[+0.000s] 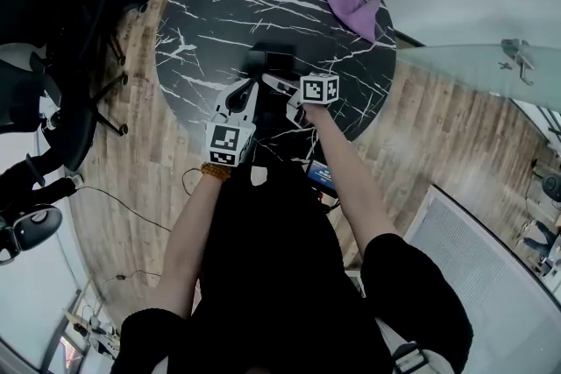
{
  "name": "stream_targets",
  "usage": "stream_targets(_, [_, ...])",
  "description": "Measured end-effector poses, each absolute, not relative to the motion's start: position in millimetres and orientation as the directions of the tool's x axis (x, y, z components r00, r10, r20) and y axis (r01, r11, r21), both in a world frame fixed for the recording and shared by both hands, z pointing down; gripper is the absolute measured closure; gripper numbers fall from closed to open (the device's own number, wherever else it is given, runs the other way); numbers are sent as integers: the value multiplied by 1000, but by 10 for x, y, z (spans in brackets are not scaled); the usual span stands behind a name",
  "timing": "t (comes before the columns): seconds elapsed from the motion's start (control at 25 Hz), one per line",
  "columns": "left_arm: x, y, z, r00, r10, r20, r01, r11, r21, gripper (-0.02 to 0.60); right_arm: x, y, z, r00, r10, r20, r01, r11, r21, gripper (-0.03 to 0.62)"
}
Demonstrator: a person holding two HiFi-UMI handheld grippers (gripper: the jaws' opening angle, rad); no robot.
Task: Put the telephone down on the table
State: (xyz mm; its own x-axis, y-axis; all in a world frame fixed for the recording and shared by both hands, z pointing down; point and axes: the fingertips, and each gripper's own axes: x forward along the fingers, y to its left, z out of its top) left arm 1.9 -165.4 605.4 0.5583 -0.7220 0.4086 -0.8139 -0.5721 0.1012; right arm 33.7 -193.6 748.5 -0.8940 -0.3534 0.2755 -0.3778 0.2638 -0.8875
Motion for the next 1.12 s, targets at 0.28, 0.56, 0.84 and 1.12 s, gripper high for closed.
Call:
stream_targets(0.28, [39,-1688,6018,565,-722,399,-811,-574,108,555,386,-1936,7512,-872,-374,316,-433,287,-855,358])
stream_targets(0.56, [40,-1706,5992,567,-723,394,-811,-575,111,555,452,-1932,7523,-862,-371,346,-457,274,-846,342])
stream_targets(0.84, [63,-1698,5965,575,-722,385,-806,-581,114,555,493,-1919,7512,-853,-368,371,-479,269,-835,342])
stream_targets(1.12, [65,-1673,5935,584,-718,378,-800,-589,118,555,694,-1806,7522,-830,-390,398,-509,239,-827,344])
